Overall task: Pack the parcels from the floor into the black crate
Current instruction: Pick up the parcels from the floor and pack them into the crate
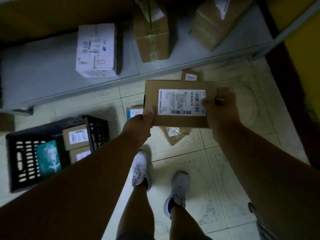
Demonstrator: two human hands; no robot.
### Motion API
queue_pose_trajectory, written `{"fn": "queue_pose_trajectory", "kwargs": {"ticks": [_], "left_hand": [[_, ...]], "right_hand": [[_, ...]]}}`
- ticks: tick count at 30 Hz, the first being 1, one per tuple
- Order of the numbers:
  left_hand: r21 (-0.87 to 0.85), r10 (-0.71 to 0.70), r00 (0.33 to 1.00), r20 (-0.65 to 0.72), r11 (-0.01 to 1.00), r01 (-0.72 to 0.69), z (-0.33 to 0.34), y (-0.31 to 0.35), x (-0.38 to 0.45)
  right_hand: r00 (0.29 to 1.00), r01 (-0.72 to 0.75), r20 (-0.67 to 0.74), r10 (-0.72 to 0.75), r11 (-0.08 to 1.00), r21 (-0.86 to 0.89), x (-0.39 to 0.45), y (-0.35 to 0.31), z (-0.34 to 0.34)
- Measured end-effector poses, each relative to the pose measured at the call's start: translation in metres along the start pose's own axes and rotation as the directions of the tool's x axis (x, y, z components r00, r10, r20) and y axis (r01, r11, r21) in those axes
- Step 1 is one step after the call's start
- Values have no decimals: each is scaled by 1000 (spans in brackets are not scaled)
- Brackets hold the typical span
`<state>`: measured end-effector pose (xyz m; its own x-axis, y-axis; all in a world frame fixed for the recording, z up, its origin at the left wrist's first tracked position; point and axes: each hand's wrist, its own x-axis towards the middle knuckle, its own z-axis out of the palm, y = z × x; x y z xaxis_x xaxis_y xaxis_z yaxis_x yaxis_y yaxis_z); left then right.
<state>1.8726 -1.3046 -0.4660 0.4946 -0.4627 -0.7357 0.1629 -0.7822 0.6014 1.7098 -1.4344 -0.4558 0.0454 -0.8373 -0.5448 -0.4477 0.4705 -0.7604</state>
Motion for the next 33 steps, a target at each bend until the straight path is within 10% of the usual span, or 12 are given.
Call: {"fn": "queue_pose_trajectory", "kwargs": {"ticks": [15,33], "left_hand": [[-120,-63,937,-345,993,23,-144,-146,-38],[153,-59,862,-504,976,156,-420,-324,-39]], "right_hand": [[956,261,222,-192,902,-343,-125,50,163],[902,428,333,-276,673,-603,-304,87,445]]}}
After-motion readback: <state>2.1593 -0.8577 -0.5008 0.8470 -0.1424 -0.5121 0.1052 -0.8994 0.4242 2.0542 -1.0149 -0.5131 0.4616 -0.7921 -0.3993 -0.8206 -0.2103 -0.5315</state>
